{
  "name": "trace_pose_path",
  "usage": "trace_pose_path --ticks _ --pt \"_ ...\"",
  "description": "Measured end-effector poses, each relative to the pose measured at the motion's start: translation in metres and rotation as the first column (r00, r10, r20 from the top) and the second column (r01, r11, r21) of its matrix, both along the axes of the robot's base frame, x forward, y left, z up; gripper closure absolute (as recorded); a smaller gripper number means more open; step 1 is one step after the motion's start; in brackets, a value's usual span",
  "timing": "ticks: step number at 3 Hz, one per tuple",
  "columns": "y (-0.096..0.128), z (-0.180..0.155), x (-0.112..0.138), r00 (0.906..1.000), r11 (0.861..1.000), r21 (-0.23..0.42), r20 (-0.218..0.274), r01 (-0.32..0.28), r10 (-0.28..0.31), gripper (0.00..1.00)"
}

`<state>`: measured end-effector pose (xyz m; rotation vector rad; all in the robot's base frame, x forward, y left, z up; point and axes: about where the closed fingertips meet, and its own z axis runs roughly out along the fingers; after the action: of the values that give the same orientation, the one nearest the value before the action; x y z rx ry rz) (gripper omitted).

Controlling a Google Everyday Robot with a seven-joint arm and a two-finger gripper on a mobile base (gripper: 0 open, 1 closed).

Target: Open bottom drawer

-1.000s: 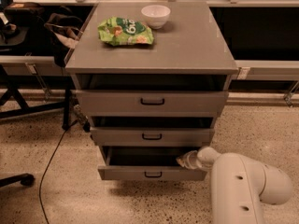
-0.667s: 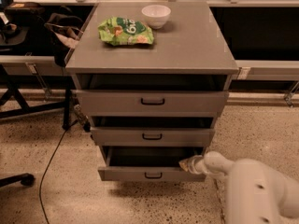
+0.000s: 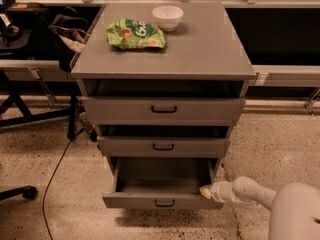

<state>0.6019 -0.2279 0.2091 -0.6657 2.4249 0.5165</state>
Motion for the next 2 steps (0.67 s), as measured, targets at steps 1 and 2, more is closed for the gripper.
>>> trace_pose_path --ticks 1,2 --pt "0.0158 -0.0188 0.0036 0.9943 0.995 -0.018 -0.051 -0.094 0.093 1.0" --pt "0.0189 -0.0233 0.0037 0.9918 0.994 -0.015 -0.063 -0.113 0.112 1.0"
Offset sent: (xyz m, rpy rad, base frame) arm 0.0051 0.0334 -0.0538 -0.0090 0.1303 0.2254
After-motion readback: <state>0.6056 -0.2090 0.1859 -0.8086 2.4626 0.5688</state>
